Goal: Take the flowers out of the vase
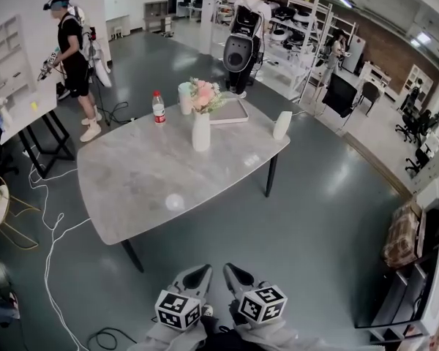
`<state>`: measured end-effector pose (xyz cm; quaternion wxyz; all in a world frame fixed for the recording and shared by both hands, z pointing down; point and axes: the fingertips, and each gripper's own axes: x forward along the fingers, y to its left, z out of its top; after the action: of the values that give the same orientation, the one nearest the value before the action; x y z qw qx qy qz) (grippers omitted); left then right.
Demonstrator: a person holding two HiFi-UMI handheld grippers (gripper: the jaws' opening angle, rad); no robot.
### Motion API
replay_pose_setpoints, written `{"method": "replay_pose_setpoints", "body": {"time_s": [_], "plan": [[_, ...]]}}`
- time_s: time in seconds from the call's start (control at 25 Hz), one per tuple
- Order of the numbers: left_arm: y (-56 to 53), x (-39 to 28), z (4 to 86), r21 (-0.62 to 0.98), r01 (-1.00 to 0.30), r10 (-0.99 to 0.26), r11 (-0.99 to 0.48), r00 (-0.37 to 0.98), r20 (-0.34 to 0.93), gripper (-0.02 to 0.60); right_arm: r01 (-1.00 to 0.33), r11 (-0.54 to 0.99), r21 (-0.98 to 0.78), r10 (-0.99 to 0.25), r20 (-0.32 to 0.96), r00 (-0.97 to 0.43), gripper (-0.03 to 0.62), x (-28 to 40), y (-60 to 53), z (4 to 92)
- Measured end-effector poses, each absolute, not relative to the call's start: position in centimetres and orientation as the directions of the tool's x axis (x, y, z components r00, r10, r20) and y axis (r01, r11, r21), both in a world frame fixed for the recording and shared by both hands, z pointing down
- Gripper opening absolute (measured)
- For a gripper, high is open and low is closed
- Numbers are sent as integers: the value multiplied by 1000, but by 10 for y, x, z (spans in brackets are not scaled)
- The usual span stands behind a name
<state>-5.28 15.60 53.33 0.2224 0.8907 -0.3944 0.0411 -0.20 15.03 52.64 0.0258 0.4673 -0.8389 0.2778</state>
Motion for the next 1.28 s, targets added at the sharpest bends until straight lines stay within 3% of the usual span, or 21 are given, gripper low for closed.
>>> {"method": "replay_pose_setpoints", "body": {"time_s": [0.56, 1.28], "plan": [[140, -71, 551, 377, -718, -681, -586, 688, 252, 3, -774, 440, -455, -742, 302, -599, 3, -33, 136, 542], [121, -69, 550, 347, -711, -666, -612, 700, 258, 3, -799, 435, -414, -777, 276, -566, 3, -21, 117, 532]]}}
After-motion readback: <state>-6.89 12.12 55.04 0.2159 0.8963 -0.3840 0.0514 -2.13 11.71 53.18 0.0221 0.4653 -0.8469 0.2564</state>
